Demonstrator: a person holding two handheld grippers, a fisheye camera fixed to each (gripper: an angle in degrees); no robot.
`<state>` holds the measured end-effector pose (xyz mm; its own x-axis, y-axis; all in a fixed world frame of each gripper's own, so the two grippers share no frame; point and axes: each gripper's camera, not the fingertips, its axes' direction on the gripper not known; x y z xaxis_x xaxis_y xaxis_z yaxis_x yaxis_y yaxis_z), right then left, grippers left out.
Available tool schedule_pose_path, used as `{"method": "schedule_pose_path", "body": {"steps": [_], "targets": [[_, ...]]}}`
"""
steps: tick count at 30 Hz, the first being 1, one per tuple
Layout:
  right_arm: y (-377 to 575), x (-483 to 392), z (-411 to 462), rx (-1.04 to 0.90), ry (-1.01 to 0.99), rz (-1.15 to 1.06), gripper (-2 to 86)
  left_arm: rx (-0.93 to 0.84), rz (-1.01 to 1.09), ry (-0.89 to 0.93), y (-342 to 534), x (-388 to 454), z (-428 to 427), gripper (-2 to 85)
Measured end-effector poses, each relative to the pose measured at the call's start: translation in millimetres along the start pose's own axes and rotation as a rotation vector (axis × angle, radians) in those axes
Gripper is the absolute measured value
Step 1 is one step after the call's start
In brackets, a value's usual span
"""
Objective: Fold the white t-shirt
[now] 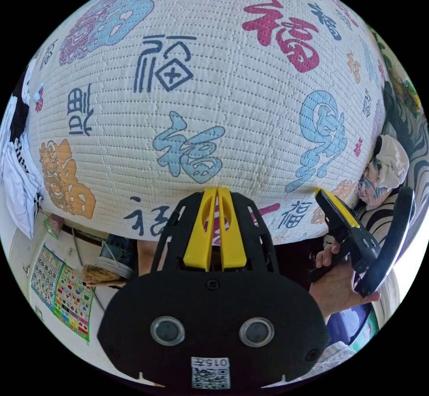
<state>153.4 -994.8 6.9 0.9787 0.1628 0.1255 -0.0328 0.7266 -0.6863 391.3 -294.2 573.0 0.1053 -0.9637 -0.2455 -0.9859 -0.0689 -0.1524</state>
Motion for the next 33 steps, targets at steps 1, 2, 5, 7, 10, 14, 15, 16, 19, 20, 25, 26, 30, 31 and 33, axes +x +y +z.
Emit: {"method": "schedule_pose_path", "body": {"steps": [1, 2, 5, 7, 10, 14, 15, 16, 19, 20, 25, 26, 30, 31, 33], "targets": [[0, 0, 0, 0.0, -0.006, 0.003, -1.0, -0.005, -0.001, 0.004, -2, 2, 3, -0.2], [0, 0, 0, -0.002, -0.008, 0.004, -1.0, -0.019, -0.003, 0.007, -6, 7, 9, -0.2], [-1, -2, 1, -0.003, 0.01, -0.012, -1.0, -0.036, -0.007, -0.016, -14, 25, 25, -0.3], [0, -4, 2, 0.016, 0.037, -0.062, -0.9, -0.039, 0.018, -0.063, -15, 40, 34, -0.3], [3, 1, 3, 0.043, 0.023, -0.086, -0.9, -0.027, 0.029, -0.13, -16, 62, 52, -0.4], [3, 15, 3, 0.047, -0.035, -0.057, -0.9, 0.007, 0.031, -0.203, -19, 90, 69, -0.3], [2, 19, 3, 0.041, -0.041, -0.067, -0.9, 0.011, 0.03, -0.213, -20, 96, 74, -0.3], [1, 21, 3, 0.03, -0.038, -0.082, -1.0, 0.012, 0.025, -0.215, -20, 99, 76, -0.3], [-2, 31, 3, 0.002, -0.05, -0.065, -1.0, 0.029, 0.019, -0.207, -21, 111, 83, -0.3], [-2, 33, 3, -0.001, -0.052, -0.066, -1.0, 0.052, 0.032, -0.198, -21, 117, 83, -0.4], [-3, 53, 5, -0.002, -0.074, -0.071, -1.0, 0.139, 0.107, -0.197, -25, 148, 86, -0.4], [-3, 55, 5, -0.001, -0.077, -0.072, -1.0, 0.152, 0.112, -0.21, -28, 154, 88, -0.4], [-3, 71, 7, 0.006, -0.082, -0.075, -1.0, 0.177, 0.098, -0.219, -36, 168, 100, -0.4], [-1, 75, 8, 0.016, -0.08, -0.074, -1.0, 0.188, 0.089, -0.224, -36, 170, 102, -0.4], [1, 82, 8, 0.031, -0.077, -0.075, -1.0, 0.176, 0.086, -0.189, -37, 174, 115, -0.5]]}}
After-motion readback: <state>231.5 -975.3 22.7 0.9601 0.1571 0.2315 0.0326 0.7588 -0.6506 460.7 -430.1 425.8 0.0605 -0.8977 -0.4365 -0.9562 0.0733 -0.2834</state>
